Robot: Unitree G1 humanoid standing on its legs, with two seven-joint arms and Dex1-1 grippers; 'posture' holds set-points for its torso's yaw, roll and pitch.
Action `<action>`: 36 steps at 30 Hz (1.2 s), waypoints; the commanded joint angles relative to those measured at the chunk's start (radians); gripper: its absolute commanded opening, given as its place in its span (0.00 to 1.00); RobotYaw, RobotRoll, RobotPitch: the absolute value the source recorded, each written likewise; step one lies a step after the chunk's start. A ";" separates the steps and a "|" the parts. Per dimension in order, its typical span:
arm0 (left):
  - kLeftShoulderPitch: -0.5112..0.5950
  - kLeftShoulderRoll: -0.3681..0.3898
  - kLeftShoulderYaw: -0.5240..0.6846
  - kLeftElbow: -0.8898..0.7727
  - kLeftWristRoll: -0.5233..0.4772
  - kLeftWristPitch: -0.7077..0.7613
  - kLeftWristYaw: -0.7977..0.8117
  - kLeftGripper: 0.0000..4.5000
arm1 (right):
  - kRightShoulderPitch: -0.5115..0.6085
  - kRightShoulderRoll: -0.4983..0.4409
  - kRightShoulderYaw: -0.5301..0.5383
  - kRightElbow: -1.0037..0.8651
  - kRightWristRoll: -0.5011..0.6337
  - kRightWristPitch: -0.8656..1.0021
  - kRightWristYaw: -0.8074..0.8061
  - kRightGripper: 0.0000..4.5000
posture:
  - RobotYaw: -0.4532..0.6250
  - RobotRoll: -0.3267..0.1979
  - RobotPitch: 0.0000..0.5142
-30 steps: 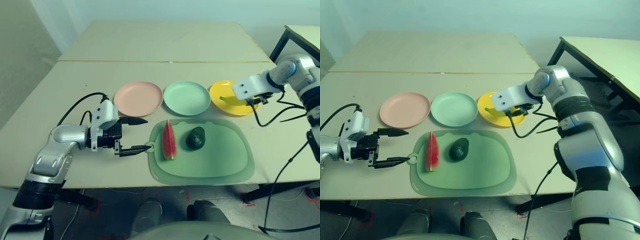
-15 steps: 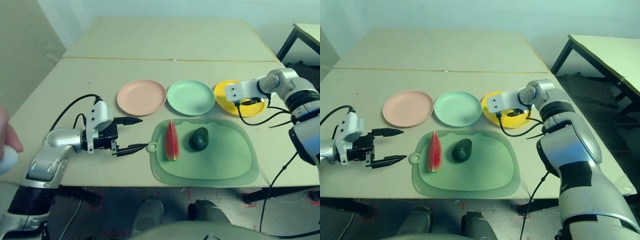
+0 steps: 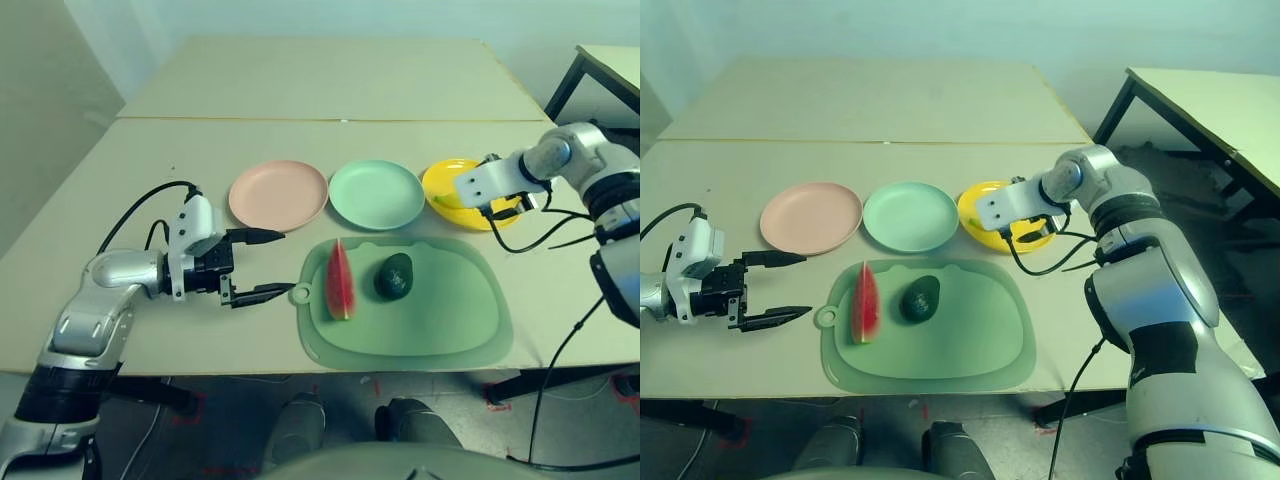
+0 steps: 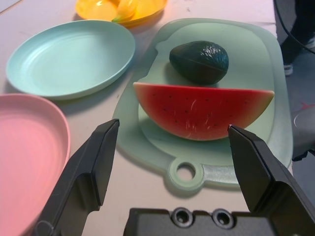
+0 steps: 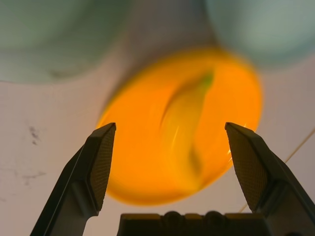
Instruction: Place the fruits into color-matched plates.
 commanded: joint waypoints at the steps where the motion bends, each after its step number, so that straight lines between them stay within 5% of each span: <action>1: -0.004 0.002 -0.028 0.003 0.016 -0.013 -0.012 1.00 | 0.111 -0.021 -0.012 -0.340 0.177 0.069 0.193 0.99 | 0.52 0.62 0.09; 7: 0.002 0.004 -0.035 -0.017 0.012 -0.004 -0.011 1.00 | 0.247 -0.136 0.056 -0.803 0.342 0.313 0.299 0.99 | 0.54 0.62 0.10; 12: 0.015 0.010 -0.032 -0.027 0.013 -0.002 -0.009 1.00 | 0.299 -0.176 0.096 -0.951 0.379 0.464 0.299 0.99 | 0.54 0.62 0.10; 36: 0.033 0.005 -0.005 -0.056 -0.005 0.026 0.026 1.00 | 0.316 0.052 0.100 -0.901 0.268 0.566 0.291 0.99 | 0.56 0.62 0.12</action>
